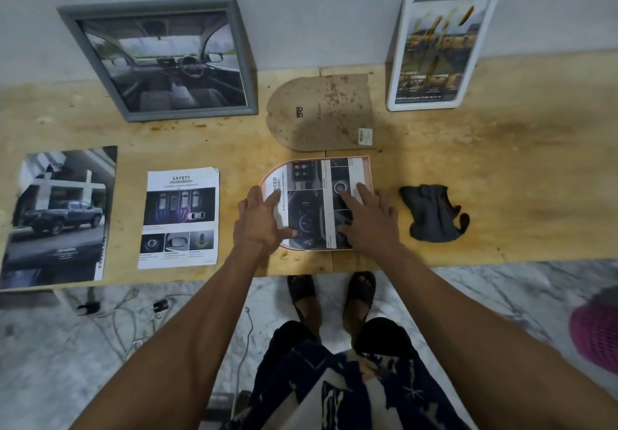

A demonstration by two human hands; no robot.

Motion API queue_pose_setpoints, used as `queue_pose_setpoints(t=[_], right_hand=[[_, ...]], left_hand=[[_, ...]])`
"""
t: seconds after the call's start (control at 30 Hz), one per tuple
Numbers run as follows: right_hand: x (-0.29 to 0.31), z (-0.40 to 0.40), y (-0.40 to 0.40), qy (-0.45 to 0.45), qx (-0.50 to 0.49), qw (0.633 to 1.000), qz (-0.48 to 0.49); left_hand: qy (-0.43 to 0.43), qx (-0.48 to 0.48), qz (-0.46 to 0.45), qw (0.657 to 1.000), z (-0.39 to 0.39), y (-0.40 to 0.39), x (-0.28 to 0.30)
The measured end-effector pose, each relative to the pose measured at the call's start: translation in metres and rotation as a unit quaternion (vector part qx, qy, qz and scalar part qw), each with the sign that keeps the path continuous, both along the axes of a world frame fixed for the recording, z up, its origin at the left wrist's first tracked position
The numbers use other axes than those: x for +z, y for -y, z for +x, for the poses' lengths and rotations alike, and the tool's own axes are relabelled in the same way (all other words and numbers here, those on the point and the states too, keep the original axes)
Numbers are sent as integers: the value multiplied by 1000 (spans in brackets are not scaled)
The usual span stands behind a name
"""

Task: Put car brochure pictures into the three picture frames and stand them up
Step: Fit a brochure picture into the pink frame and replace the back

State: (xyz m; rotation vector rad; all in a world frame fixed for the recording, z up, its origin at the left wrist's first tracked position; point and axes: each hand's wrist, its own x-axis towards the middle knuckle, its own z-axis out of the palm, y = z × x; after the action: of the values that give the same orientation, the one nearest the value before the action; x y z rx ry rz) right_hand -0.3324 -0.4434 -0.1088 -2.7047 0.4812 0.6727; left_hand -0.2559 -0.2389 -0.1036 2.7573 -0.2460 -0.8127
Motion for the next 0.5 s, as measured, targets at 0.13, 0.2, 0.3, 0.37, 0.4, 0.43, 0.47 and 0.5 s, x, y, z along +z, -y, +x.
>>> queue_pose_setpoints(t=[0.13,0.2,0.3,0.37,0.4,0.43,0.47,0.5], right_hand=[[-1,1,-1,-2,6,1000,6],[-2,0,-3,1,4,1000,20],[-5,-2,-5,9,4,1000,28],[-5,-2,-6,13,18,1000,18],[-6,-2,-6,15,22,1000,13],[-6,-2,-6,17,20,1000,12],[-7,-2,-6,19,13,1000,16],[-7,-2,-6,20,5,1000,22]], left_hand=[[-1,-1,5,1000,0,2,-2],[-2,2,-3,1000,0,2,-2],[-1,-1,-5,1000,1,1,-2],[-2,-5,-7,1000,2,0,-2],[-4,-6,-8,1000,2,-1,-2],[-6,-6,-11,1000,2,-1,-2],[-7,-4,-15,1000,3,-1,-2],[-7,-1,-21,1000,3,-2,-3]])
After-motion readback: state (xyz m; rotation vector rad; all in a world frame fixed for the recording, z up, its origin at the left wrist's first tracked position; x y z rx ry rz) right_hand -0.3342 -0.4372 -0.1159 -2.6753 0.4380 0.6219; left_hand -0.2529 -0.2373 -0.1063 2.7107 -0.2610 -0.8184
